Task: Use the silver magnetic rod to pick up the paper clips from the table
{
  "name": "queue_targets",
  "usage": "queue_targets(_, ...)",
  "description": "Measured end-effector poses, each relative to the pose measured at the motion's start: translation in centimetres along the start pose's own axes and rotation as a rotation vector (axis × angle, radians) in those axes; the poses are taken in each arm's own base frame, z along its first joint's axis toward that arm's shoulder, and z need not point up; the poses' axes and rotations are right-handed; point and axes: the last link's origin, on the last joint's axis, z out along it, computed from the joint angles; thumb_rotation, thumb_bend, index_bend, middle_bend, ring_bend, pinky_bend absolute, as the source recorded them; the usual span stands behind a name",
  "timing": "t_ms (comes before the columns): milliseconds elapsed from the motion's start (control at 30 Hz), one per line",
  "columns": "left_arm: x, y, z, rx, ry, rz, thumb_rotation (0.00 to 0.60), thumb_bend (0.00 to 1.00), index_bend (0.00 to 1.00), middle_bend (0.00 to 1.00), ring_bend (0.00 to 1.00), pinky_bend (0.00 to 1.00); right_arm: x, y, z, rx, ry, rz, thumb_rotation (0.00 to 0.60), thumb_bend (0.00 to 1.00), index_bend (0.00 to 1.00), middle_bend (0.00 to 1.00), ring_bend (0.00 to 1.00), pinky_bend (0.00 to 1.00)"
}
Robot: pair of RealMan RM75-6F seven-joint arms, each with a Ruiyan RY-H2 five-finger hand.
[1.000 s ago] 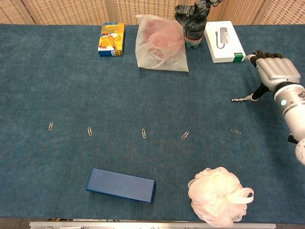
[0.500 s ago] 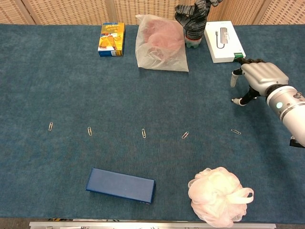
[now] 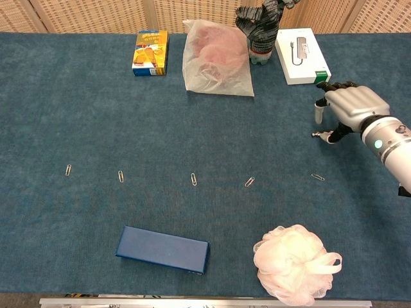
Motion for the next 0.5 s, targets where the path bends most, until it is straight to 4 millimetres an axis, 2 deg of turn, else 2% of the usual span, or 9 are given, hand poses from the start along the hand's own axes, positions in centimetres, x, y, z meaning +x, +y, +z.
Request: queue_targets(500, 0.02, 0.13, -0.06, 0.008, -0.001, 0.003, 0.6, 0.03, 0.46, 0.34, 0.21, 0.04, -0.48, 0.25, 1.04, 0.056, -0.021, -0.123, 0.6, 0.26, 0.51, 0.01, 0.0, 0.0)
